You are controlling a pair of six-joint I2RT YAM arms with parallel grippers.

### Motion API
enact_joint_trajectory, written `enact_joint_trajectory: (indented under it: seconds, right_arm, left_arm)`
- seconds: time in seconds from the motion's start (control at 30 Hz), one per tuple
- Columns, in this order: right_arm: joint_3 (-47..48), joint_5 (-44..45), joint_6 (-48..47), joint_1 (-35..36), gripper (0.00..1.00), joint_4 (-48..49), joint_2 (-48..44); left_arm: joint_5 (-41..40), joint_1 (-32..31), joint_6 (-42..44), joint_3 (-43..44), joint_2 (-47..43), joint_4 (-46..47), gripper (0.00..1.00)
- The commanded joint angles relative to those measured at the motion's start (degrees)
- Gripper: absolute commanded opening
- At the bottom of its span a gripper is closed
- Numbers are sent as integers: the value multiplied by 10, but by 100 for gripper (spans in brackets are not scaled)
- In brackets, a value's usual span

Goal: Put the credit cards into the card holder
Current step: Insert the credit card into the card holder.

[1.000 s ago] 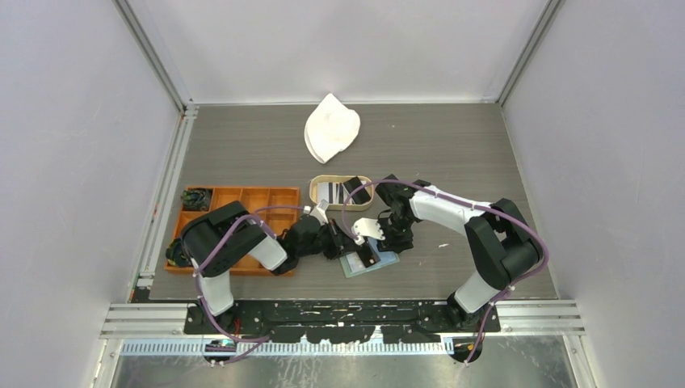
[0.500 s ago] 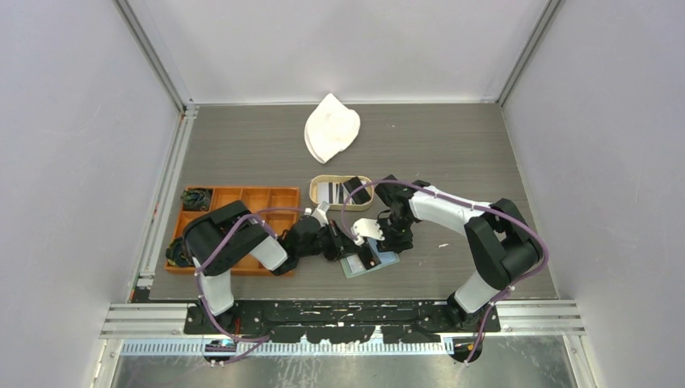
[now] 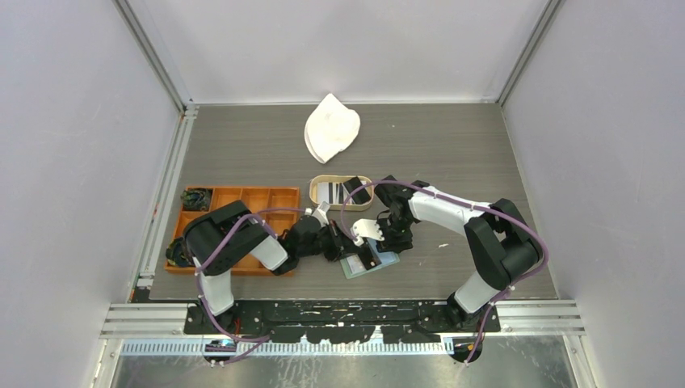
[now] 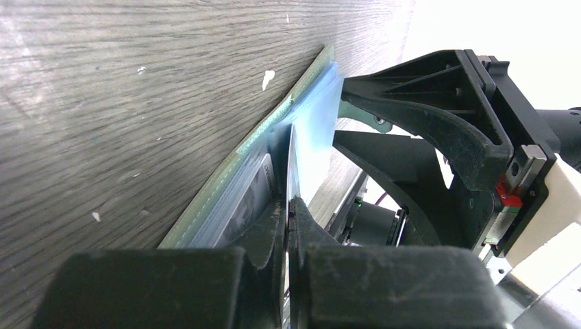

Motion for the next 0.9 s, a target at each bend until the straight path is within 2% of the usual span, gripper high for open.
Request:
enact_joint_trajectory:
  seconds: [0.0, 0.17, 0.27, 0.47, 0.67, 0.87]
  right_arm:
    - [-5, -22, 4, 9, 50, 12, 14]
    - [-5, -23, 4, 11, 50, 11, 12]
    - [-4, -23, 10, 11, 50, 14, 8]
    - [7, -12, 44, 10, 57, 21, -26]
    - [7, -21, 50, 1, 68, 18, -75]
    - [15, -34, 52, 0, 69, 0, -104]
  left_arm:
    - [19, -1, 15, 13, 18, -30, 1]
    - [23, -1, 24, 25, 22, -39, 1]
    - [26, -1, 29, 32, 26, -46, 6]
    - [36, 5, 30, 33, 42, -31, 11]
    - [41, 8, 38, 35, 36, -40, 13]
    - [44, 9, 40, 31, 38, -34, 15]
